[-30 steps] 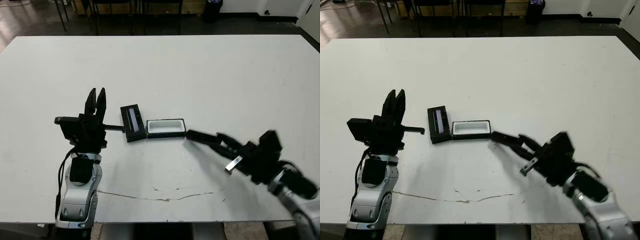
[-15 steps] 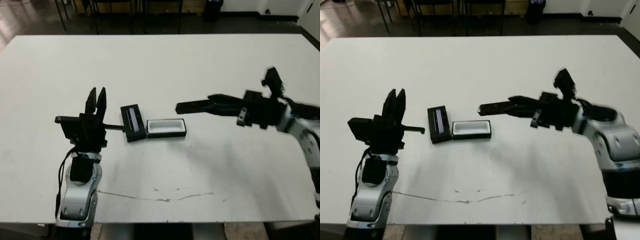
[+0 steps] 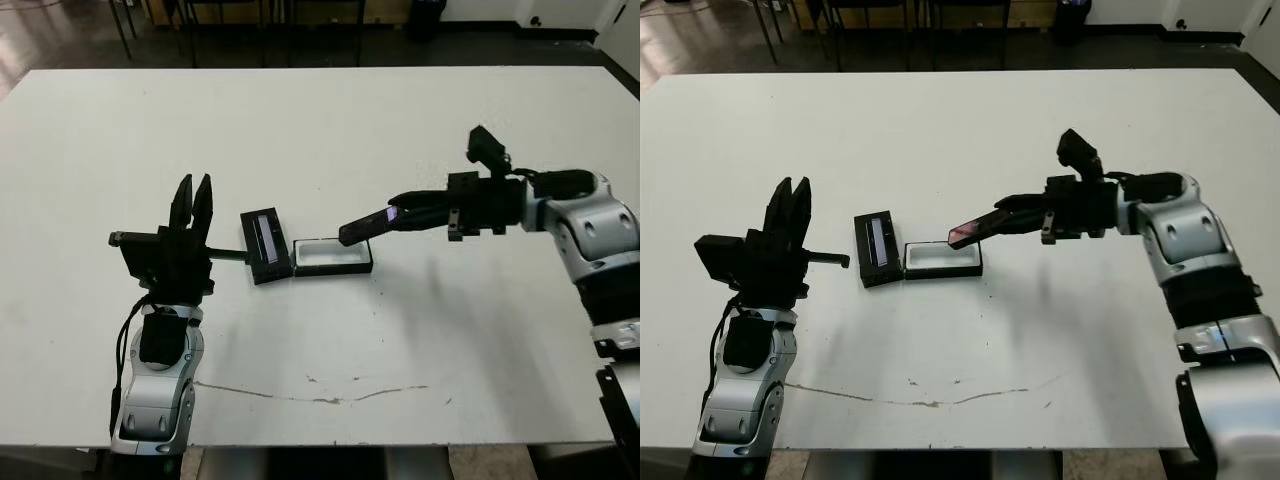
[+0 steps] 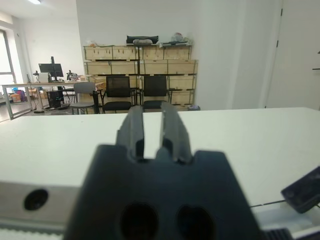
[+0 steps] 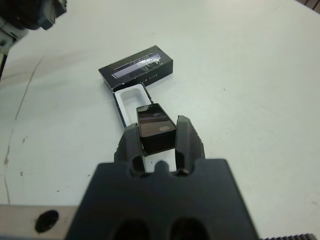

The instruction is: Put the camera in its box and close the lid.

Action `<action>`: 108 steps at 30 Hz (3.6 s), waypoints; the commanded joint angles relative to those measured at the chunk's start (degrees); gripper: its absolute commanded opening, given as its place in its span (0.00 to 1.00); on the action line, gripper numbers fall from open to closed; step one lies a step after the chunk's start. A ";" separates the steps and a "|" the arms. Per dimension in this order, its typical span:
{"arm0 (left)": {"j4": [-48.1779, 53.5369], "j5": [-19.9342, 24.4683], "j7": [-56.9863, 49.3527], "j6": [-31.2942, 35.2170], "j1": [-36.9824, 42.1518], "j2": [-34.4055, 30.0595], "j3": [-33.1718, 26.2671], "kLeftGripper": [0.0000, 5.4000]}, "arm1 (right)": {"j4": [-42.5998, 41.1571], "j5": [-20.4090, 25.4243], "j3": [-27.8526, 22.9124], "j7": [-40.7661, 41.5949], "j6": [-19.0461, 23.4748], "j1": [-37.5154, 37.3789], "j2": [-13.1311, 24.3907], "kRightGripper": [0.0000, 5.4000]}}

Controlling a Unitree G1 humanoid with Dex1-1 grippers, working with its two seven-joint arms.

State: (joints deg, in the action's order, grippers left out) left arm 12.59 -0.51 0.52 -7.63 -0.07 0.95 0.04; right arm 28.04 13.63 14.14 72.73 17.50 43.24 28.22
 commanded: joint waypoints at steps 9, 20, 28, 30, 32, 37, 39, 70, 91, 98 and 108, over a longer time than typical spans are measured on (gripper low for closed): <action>-0.26 -0.12 -0.23 1.02 -0.82 -0.39 -0.20 0.00 | 6.79 -4.74 0.29 0.87 -6.07 1.97 -2.26 0.00; -0.21 -0.22 -0.29 1.13 -0.98 -0.32 -0.05 0.00 | 8.13 -6.45 0.48 1.65 -7.49 2.40 -2.77 0.00; -0.56 0.00 -0.22 0.79 -0.89 -0.34 -0.20 0.00 | 11.65 -3.84 -2.12 4.74 -6.28 3.20 -3.97 0.00; -0.47 0.07 -0.12 1.00 -0.92 -0.40 -0.18 0.00 | 11.24 -3.12 -3.26 4.22 -4.49 2.93 -4.09 0.00; -0.39 0.08 -0.08 1.18 -0.95 -0.38 -0.08 0.00 | 11.06 -2.40 -4.15 4.65 -3.33 2.88 -4.17 0.00; -0.75 -0.15 -0.17 0.58 -0.85 -0.34 0.07 0.00 | 11.29 -1.88 -5.25 5.01 -3.41 2.96 -4.32 0.00; -0.67 -0.08 -0.19 0.73 -0.81 -0.32 0.03 0.00 | 11.56 -1.79 -5.55 5.22 -3.66 3.08 -4.48 0.00; -0.31 -0.59 -0.80 1.18 -1.05 0.29 0.54 0.00 | 10.16 -7.40 -1.23 7.22 -5.87 3.16 -3.62 0.00; -0.51 -0.57 -1.09 0.52 -1.33 0.46 0.92 0.00 | 7.95 -11.88 2.06 3.73 -5.06 3.33 -5.04 0.00; -0.51 -0.44 -1.40 0.68 -1.26 0.85 1.12 0.00 | 8.83 -12.12 3.40 4.36 -4.82 4.56 -7.31 0.00; -0.63 -0.78 -1.66 0.48 -1.34 1.15 1.27 0.00 | 6.70 -13.37 7.22 4.18 -0.16 6.33 -10.44 0.00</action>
State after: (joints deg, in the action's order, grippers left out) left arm 12.66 -1.05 -0.90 -7.60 -0.41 2.26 1.31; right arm 35.50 0.80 19.84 76.55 15.72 49.42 19.20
